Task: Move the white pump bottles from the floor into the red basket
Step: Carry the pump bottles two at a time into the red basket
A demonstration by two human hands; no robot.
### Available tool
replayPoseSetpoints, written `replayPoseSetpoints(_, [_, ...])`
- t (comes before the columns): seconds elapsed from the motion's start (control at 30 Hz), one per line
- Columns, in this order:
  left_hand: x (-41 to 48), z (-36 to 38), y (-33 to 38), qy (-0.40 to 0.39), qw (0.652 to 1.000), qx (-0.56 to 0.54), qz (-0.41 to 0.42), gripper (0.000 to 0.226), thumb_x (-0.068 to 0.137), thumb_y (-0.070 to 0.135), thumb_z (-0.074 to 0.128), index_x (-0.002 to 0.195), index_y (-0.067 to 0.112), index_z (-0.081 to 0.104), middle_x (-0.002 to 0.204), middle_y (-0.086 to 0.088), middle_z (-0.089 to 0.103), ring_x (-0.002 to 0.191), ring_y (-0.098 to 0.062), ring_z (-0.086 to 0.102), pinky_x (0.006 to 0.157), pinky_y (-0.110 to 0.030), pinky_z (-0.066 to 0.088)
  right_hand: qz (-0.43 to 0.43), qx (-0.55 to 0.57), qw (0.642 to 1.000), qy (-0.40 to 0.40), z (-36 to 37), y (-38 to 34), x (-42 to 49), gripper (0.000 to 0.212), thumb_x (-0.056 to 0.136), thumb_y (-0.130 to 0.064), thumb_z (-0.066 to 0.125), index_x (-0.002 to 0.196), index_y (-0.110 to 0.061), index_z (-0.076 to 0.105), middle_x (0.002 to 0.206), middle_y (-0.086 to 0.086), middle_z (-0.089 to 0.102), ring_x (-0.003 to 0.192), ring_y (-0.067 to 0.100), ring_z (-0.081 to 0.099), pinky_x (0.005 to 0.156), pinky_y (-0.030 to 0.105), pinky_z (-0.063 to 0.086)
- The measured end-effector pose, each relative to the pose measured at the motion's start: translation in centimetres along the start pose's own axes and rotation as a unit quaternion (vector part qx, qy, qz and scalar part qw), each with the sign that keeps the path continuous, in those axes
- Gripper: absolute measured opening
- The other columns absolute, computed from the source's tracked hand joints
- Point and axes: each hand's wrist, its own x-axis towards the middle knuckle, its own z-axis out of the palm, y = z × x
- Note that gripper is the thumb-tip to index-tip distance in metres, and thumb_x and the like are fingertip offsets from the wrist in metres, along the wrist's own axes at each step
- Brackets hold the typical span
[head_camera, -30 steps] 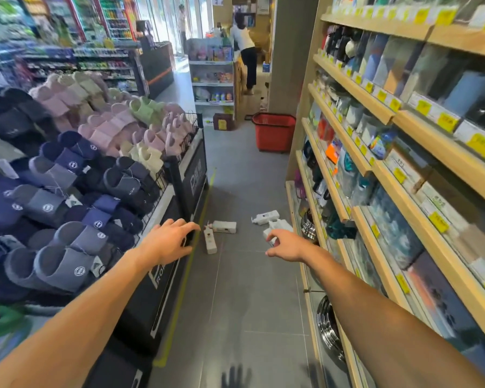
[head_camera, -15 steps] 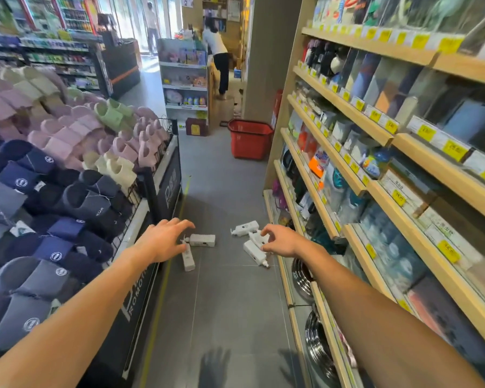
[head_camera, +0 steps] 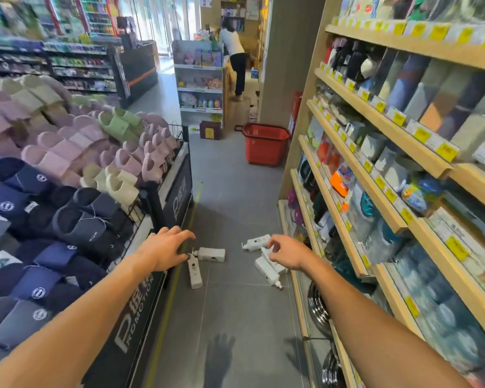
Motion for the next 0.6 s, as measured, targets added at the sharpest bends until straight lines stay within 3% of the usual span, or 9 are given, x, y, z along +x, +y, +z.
replayPoseSetpoints(0.2, [5.1,-2.3,-0.3,0.013,1.000,0.011,-0.018,0.057,0.097,0.047,0.055,0.149,0.039,0.033,0.145,0.002,0.041,0.131,-0.026,0.042,0.104,-0.045,0.041,-0.022,-0.030,0.999,-0.020,-2.9,0.1,7.4,0.026,0.091,-0.026,0.065,0.116,-0.025,0.062,0.118,0.004,0.066,0.095,0.023,0.063,0.083,0.036,0.052])
replayPoseSetpoints(0.33, [8.1,-2.8,-1.2,0.000,1.000,0.010,-0.023,0.055,0.098,0.046,0.054,0.148,0.039,0.032,0.145,0.002,0.041,0.130,-0.025,0.043,0.102,-0.045,0.042,-0.039,-0.045,0.998,-0.027,-4.4,-0.9,11.7,0.013,0.089,-0.025,0.064,0.100,-0.029,0.059,0.104,-0.003,0.064,0.095,0.024,0.063,0.076,0.034,0.047])
replayPoseSetpoints(0.5, [13.0,-3.6,-2.7,-0.009,1.000,0.011,-0.025,0.055,0.098,0.046,0.054,0.148,0.040,0.032,0.143,0.003,0.041,0.128,-0.024,0.043,0.104,-0.046,0.041,-0.048,-0.064,0.996,-0.047,-5.8,-1.8,17.0,0.016,0.089,-0.027,0.063,0.103,-0.031,0.056,0.109,0.000,0.064,0.096,0.025,0.063,0.085,0.040,0.053])
replayPoseSetpoints(0.6, [16.5,-3.9,-4.1,-0.004,1.000,0.009,-0.015,0.054,0.099,0.045,0.053,0.148,0.040,0.032,0.143,0.002,0.041,0.129,-0.024,0.042,0.104,-0.047,0.041,-0.045,-0.062,0.996,-0.052,-6.6,-2.5,20.7,0.017,0.090,-0.022,0.062,0.104,-0.029,0.056,0.104,0.000,0.065,0.080,0.023,0.063,0.072,0.039,0.054])
